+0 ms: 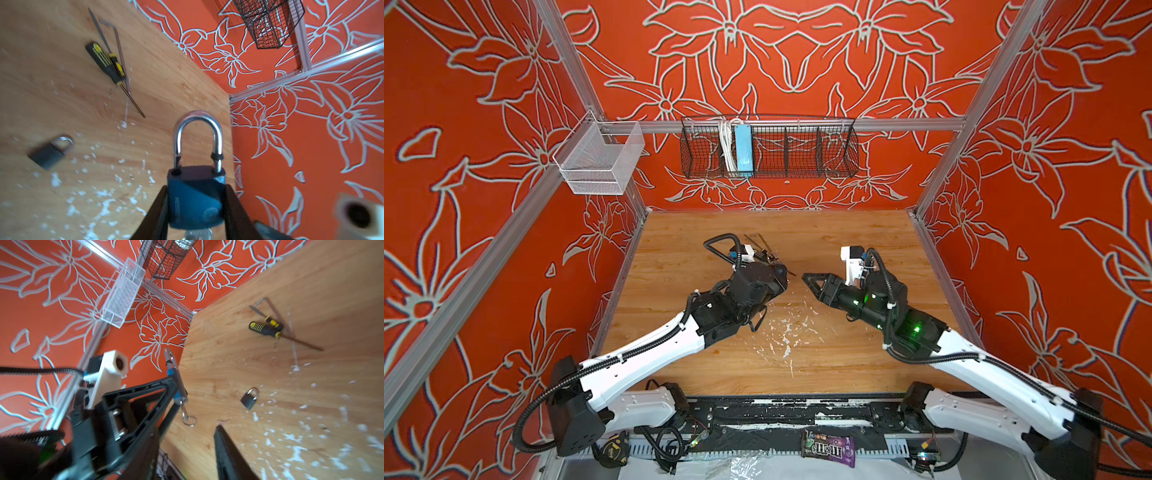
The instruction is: Unlock with the key
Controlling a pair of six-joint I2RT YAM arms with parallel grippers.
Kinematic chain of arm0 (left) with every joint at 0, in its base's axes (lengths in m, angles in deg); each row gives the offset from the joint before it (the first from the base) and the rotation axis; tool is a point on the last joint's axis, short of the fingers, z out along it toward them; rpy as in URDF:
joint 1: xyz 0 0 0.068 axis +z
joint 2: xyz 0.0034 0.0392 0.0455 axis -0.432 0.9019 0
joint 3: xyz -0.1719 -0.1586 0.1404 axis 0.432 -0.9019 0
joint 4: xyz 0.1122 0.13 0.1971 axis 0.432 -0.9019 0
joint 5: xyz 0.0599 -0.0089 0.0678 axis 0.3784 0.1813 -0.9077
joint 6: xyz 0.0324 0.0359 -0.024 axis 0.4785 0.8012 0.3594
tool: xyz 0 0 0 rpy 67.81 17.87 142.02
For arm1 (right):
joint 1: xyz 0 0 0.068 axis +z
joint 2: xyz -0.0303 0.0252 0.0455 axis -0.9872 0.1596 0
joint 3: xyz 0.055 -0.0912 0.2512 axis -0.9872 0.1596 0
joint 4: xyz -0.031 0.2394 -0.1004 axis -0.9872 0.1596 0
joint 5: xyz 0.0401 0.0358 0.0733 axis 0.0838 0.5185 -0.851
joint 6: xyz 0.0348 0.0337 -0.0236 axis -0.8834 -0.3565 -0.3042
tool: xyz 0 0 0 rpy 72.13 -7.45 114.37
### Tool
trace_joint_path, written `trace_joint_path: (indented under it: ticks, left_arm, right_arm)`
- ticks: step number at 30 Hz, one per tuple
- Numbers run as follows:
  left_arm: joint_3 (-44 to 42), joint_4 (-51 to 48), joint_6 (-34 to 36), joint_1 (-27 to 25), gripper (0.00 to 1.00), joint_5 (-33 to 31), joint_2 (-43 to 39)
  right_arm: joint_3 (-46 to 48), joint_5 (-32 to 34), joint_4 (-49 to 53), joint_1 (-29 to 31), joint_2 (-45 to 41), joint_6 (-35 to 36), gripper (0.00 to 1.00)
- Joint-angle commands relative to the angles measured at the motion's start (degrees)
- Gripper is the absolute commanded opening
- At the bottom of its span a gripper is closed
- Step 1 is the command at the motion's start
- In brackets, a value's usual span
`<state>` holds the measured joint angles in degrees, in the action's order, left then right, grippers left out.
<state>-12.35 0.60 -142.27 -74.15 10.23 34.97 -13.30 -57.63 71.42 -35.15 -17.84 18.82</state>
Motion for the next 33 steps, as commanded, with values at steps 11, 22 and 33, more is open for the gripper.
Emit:
trace_joint_path:
  ticks: [11,22,33]
  left_arm:
    - [-18.85,19.91,46.93,0.39,0.0,9.05,-7.06]
    - [-20.66,22.6,49.71,0.41,0.0,10.97,-7.5]
    - [-20.58,21.03,51.03,0.39,0.0,10.02,-7.98]
  right_arm:
    - [-22.35,-16.94,28.91,-5.97,17.89,24.85,0.64]
    - [-29.44,-15.44,29.68,-6.03,28.57,27.18,0.7]
    - [-35.43,-9.9,34.83,-6.03,36.69,32.65,0.72]
